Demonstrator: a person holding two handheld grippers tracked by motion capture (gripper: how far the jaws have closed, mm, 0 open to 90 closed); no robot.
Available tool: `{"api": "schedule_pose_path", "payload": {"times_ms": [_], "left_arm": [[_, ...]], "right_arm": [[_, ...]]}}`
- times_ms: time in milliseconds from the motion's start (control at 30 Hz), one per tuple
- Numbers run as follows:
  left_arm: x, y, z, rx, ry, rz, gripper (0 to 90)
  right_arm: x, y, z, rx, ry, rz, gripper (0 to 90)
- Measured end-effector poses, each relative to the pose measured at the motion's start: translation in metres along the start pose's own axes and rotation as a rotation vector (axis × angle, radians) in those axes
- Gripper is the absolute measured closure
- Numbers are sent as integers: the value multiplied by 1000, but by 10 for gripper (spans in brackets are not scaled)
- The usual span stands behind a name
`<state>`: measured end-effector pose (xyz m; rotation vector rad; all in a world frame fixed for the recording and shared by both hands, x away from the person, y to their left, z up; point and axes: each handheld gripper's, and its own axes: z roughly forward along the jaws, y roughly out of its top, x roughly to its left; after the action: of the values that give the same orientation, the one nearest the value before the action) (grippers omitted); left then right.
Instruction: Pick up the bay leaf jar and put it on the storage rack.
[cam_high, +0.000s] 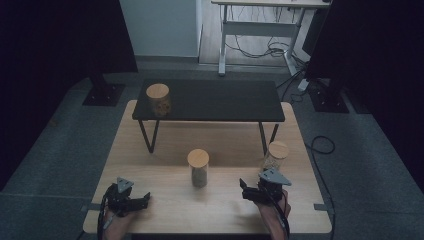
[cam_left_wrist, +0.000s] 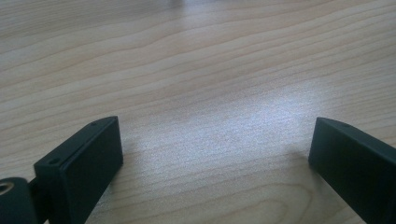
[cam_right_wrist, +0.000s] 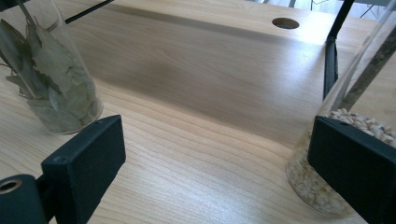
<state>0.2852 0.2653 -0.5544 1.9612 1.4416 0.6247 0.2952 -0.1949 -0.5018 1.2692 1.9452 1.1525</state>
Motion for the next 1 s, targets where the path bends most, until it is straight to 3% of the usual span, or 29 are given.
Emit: {"api": "schedule_pose_path", "payload": {"times_ms": [1000], "left_arm": [[0,0,0,0,3,-2,25]], "right_arm": [[22,2,10,-11,28,-17,37]]}}
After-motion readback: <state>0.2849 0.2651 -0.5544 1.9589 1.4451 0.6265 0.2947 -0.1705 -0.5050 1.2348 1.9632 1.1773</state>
